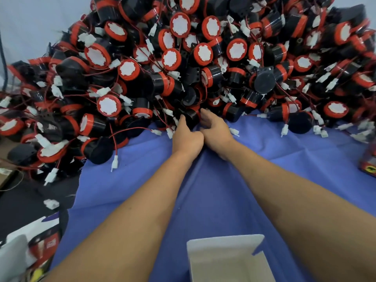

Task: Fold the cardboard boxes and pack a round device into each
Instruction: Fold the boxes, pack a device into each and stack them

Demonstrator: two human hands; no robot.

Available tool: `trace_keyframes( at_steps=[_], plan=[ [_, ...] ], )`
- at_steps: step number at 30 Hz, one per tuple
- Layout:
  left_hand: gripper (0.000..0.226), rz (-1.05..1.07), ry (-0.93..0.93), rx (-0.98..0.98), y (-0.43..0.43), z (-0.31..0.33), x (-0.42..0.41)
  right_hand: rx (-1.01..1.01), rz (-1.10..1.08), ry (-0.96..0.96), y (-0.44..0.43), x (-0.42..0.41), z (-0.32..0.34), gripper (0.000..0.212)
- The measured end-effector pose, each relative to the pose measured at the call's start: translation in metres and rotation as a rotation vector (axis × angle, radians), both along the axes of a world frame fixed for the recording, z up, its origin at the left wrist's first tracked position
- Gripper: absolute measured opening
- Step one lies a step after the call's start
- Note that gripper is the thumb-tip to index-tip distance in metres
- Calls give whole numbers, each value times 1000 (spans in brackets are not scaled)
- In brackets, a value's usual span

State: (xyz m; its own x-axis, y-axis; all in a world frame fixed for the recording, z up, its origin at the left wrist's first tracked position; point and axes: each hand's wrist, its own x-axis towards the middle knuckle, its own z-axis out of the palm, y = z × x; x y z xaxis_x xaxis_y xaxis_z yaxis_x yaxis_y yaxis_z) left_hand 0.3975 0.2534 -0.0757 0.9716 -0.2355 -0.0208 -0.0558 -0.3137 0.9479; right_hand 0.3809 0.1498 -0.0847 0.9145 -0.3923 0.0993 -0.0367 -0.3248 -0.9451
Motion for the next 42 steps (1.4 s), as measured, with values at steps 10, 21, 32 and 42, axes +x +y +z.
trace_keyframes(
  at_steps=[10,21,32,42],
  plan=[
    [29,28,-2,-328,42,-4,-59,-79,40,-98,32,-98,24,58],
    [27,-69,179,-425,106,72,-148,200,-7,-51,49,-217,80,46],
    [24,-289,-20,-348,151,100,-229,813,-149,-109,60,-264,117,17],
    [38,-413,-330,151,160,68,-246,368,-333,-167,76,-290,91,4]
  ],
)
